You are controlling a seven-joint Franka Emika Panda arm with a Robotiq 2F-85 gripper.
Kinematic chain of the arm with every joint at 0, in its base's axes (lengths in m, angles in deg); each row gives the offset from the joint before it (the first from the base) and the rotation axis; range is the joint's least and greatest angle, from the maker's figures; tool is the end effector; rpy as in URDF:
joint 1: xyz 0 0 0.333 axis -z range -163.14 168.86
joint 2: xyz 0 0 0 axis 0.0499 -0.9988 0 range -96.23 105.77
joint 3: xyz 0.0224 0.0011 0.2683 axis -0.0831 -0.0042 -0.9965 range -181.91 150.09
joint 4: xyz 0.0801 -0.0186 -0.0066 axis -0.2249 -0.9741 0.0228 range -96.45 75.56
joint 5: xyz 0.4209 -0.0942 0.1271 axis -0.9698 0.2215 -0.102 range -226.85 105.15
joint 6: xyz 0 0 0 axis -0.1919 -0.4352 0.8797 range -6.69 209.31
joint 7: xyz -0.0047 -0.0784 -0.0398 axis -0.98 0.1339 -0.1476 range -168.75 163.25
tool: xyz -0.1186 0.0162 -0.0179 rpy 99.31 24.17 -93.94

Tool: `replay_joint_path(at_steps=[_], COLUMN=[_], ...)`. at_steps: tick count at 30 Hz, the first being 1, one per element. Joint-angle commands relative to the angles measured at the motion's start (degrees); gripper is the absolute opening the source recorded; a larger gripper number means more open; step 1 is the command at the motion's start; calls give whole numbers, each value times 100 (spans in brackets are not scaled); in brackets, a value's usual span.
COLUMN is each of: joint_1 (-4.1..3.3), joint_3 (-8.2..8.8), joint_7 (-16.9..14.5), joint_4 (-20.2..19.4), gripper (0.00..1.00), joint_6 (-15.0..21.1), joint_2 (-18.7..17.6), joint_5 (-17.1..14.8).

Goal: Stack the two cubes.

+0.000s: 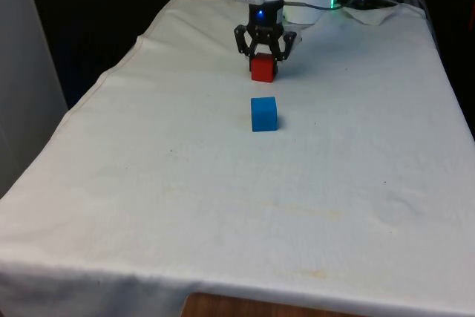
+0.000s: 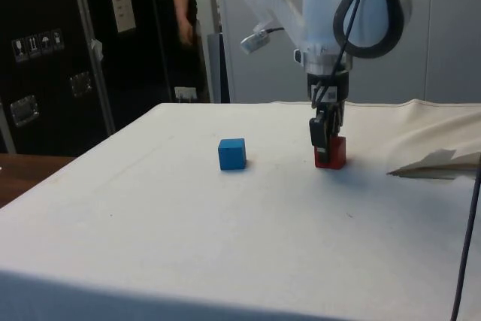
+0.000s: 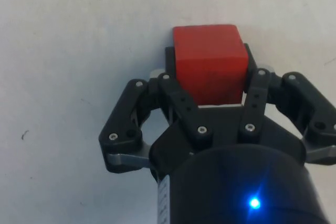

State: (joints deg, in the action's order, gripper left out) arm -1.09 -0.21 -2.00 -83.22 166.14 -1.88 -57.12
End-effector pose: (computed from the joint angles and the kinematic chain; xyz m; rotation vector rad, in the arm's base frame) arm 0.3610 -0.0786 0.0558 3.0860 -0.2342 0.0635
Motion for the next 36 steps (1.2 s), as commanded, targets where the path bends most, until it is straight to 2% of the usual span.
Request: replay_joint_path(at_steps=[1, 10, 16, 17, 25, 26, 32, 34, 35, 36], joint_1=[-11, -17, -29, -17, -52, -40, -63, -63, -63, -63], joint_3=[17, -40, -52, -29, -46, -40, -69, -80, -80, -92], joint_7=[11, -11, 6, 0, 34, 0, 63, 63, 0, 69], joint_4=[46, 281, 481, 470, 710, 710, 808, 831, 802, 848], gripper=[1, 1, 1, 1, 1, 1, 1, 1, 1, 1], joint_6=[-132, -596, -768, -699, -1083, -1008, -1432, -1524, -1450, -1587], joint_2=[69, 269, 292, 264, 430, 390, 728, 814, 791, 865], joint_5=[29, -57, -46, 0, 6, 0, 57, 63, 0, 63])
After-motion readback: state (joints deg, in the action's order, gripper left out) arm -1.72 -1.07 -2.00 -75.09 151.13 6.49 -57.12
